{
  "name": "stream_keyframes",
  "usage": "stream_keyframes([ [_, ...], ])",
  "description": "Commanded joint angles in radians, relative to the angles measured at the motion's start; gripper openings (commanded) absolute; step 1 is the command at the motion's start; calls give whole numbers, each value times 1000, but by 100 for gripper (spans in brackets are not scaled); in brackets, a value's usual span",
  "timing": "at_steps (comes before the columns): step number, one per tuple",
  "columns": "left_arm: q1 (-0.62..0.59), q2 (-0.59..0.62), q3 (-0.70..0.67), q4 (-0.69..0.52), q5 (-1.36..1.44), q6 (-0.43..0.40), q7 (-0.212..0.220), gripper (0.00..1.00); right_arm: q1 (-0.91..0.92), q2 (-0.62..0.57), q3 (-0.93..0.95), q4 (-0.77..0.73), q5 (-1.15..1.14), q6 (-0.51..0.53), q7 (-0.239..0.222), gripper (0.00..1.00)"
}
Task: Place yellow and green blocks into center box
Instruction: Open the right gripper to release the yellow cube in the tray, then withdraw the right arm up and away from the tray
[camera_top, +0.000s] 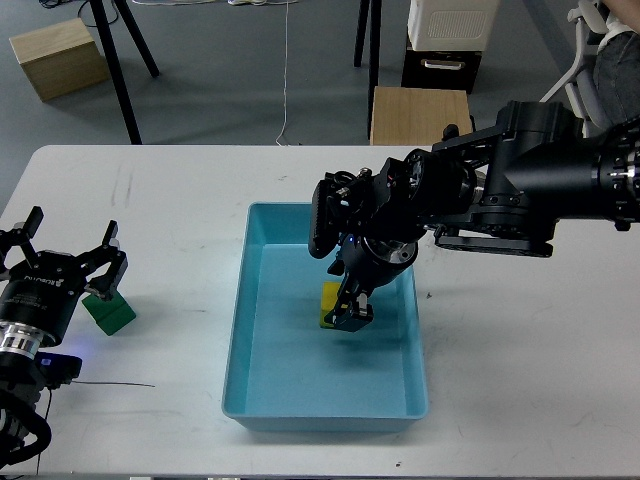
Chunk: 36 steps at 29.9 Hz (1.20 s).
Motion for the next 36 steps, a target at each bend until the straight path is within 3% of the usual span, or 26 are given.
stream_keyframes([
  [1,-1,2,2,1,5,0,0,100,8,0,3,-7,12,0,0,97],
  [8,-18,99,0,15,11,0,0,100,28,-21,161,-63,61,-14,0,97],
  [13,-85,212,3,81,12,0,0,100,-19,-112,508,-170,71,-15,0,98],
  [19,-220,378,12,216,11,0,0,100,-125,-23,949,-362,83,-15,0,98],
  [24,-331,433,20,408,29,0,0,100,-226,0,1218,-385,84,-69,0,98],
  [28,-433,444,15,558,382,0,0,100,-303,0,1333,-382,95,-130,0,99],
  [32,-594,410,15,698,821,0,0,100,-363,0,1359,-365,268,-135,0,99],
  [36,-684,419,9,719,1216,0,0,100,-410,0,1362,-308,469,-158,0,99],
])
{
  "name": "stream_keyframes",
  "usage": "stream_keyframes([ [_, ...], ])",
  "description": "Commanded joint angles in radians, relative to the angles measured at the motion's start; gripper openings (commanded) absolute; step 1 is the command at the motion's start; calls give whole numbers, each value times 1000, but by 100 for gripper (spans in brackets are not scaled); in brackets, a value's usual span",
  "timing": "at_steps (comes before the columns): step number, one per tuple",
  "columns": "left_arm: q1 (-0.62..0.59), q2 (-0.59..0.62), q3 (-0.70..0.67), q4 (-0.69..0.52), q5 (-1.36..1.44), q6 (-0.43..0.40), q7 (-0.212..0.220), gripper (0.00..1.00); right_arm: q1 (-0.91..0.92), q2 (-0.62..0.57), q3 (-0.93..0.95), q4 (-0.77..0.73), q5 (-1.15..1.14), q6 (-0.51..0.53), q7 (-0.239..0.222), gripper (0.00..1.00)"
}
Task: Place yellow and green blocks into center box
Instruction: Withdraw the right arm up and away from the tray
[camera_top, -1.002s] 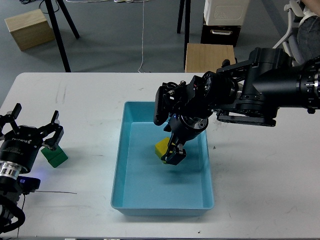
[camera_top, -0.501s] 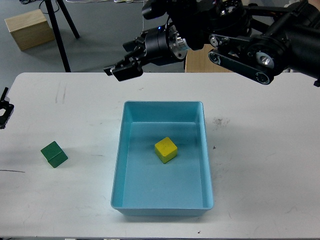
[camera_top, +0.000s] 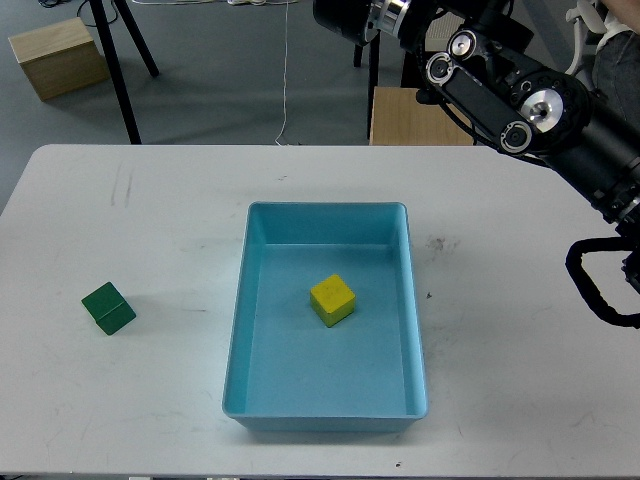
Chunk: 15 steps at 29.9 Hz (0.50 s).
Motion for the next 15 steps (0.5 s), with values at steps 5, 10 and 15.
stream_keyframes([
  [5,-142,3,-5,8,691,63,0,100,-144,0,36,181,272,-131,0,99],
  [10,-133,69,9,-154,820,100,0,100,-309,-27,187,307,277,-189,-51,99],
  [15,-123,132,61,-432,1137,103,0,100,-435,-176,228,468,315,-246,-82,99],
])
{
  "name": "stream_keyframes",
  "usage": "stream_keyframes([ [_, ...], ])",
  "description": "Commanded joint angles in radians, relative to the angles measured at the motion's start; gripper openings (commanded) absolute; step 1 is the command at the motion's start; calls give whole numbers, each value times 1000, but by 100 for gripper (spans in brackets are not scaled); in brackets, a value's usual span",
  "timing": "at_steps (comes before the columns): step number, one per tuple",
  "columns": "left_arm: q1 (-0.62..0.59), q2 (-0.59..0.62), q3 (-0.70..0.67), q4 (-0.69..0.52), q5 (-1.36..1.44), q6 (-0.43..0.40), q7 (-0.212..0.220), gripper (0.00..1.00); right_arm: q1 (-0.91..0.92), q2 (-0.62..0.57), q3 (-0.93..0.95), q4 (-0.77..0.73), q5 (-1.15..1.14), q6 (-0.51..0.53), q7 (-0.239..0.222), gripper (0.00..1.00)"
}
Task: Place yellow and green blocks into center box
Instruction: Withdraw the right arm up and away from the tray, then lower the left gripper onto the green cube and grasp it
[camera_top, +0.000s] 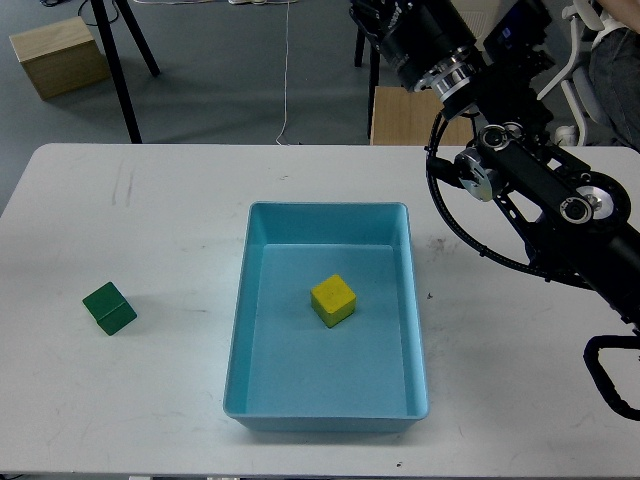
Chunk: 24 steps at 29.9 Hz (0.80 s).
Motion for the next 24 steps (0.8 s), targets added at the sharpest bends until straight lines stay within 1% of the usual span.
stream_keyframes([
  [1,5,19,48,-174,262,10,0,100,-94,-124,32,126,36,-29,-12,99],
  [3,6,4,74,-234,400,11,0,100,-149,-202,65,192,67,-29,-15,99],
  [6,5,-50,111,-277,556,22,0,100,-251,-306,133,281,127,-29,-34,99],
  [9,6,-98,139,-280,664,68,0,100,-357,-394,205,356,174,-23,-53,99],
  [12,5,-136,217,-280,742,97,0,100,-500,-442,292,434,237,-10,-67,99],
  [15,0,-150,292,-282,802,100,0,100,-624,-460,370,482,275,44,-71,99],
  [17,6,-153,327,-282,828,100,0,100,-715,-460,432,487,300,102,-71,99],
  [20,2,-153,376,-283,839,100,0,100,-819,-460,478,490,343,162,-67,99],
  [24,-6,-153,453,-284,919,94,0,100,-882,-460,490,491,345,171,-61,99],
])
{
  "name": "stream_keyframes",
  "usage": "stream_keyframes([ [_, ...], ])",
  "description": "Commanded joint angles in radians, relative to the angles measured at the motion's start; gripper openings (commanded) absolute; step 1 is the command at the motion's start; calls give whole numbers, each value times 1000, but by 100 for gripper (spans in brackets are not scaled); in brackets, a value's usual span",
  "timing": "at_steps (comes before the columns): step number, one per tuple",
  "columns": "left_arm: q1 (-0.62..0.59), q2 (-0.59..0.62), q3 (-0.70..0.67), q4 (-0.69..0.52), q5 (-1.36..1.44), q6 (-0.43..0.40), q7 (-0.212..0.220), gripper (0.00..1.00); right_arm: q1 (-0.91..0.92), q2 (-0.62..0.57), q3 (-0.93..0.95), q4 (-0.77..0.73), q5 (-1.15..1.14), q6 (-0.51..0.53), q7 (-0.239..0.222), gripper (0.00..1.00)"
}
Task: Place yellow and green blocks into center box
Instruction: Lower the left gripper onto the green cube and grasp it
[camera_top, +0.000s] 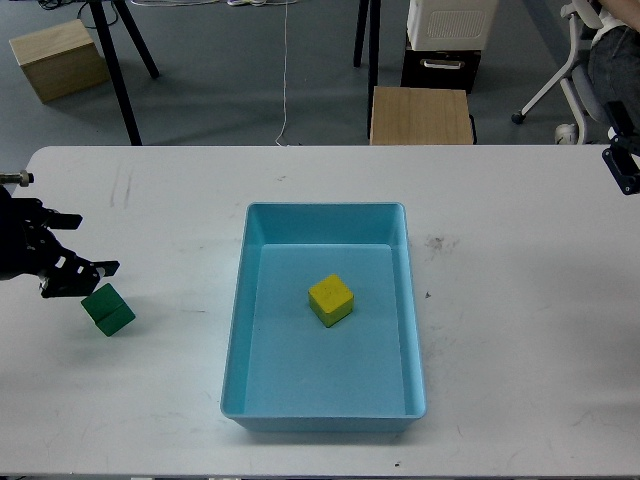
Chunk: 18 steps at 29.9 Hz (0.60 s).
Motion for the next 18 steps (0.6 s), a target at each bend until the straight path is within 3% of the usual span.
stream_keyframes([
  [1,-7,-1,68,6,98,-5,0,100,-53,0,16,1,4,10,3,99],
  [7,2,-30,116,21,107,-9,0,100,-70,0,18,1,4,10,5,99],
  [18,5,-154,180,156,107,-2,0,100,-87,0,19,1,4,7,5,99],
])
